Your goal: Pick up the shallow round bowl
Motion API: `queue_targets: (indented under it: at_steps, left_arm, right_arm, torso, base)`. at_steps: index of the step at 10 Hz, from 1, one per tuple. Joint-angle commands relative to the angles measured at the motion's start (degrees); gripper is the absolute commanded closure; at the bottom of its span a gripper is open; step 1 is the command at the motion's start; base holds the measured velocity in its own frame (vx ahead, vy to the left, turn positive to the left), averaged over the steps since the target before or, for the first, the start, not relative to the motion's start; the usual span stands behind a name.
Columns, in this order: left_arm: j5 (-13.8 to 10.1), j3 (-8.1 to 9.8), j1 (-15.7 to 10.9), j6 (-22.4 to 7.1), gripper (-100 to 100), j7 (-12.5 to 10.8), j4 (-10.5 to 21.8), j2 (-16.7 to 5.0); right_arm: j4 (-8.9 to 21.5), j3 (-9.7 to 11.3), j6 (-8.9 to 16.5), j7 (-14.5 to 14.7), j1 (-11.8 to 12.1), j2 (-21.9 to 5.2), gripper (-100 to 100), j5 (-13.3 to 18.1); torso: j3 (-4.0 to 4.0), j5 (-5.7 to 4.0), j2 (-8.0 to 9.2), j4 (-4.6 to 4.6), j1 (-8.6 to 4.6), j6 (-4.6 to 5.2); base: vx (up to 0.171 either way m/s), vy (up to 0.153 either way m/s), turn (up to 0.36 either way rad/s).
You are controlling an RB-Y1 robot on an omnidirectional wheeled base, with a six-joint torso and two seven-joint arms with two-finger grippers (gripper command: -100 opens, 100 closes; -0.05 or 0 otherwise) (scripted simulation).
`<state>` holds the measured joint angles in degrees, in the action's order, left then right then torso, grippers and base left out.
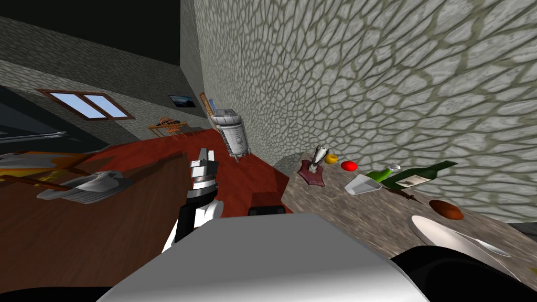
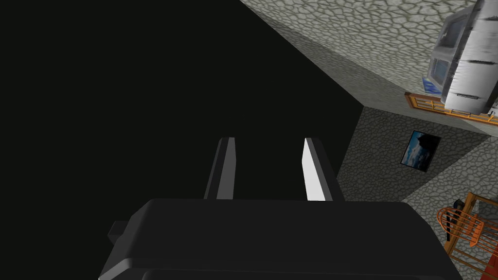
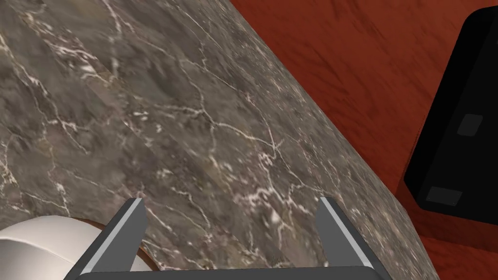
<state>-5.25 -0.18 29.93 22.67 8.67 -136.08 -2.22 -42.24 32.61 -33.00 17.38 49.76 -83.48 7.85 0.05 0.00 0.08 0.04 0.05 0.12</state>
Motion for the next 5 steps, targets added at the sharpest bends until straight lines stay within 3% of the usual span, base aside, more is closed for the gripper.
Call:
queue_targets:
  at_steps: [1,3,4,5]
  left_arm:
    - [0.00,0.00,0.00,0.00,0,0.00,0.00,0.00]
    - [0.00,0.00,0.00,0.00,0,0.00,0.00,0.00]
    - [0.00,0.00,0.01,0.00,0,0.00,0.00,0.00]
    - [0.00,0.00,0.01,0.00,0,0.00,0.00,-0.01]
  right_arm:
    - [1.88,0.78,-0.48,0.26,-0.95,-0.97,-100,0.25]
    - [3.22,1.68,-0.78,0.90,-2.65,-2.53,-100,0.15]
    - [2.83,1.91,-1.09,1.07,-3.55,-2.13,-100,0.12]
    - [3.46,1.91,-1.08,0.86,-3.40,-1.88,-100,0.40]
  torso:
    - [0.00,0.00,0.00,0.00,0.00,0.00]
    - [-0.10,0.00,-0.17,-0.04,-0.04,-0.07]
    - [-0.25,-0.02,-0.45,-0.10,-0.12,-0.10]
    - [-0.35,-0.06,-0.60,-0.14,-0.26,-0.09]
  base:
    - [0.037,-0.001,0.086]
    - [0.109,-0.016,0.173]
    - [0.182,-0.069,0.202]
    - [0.076,-0.041,0.050]
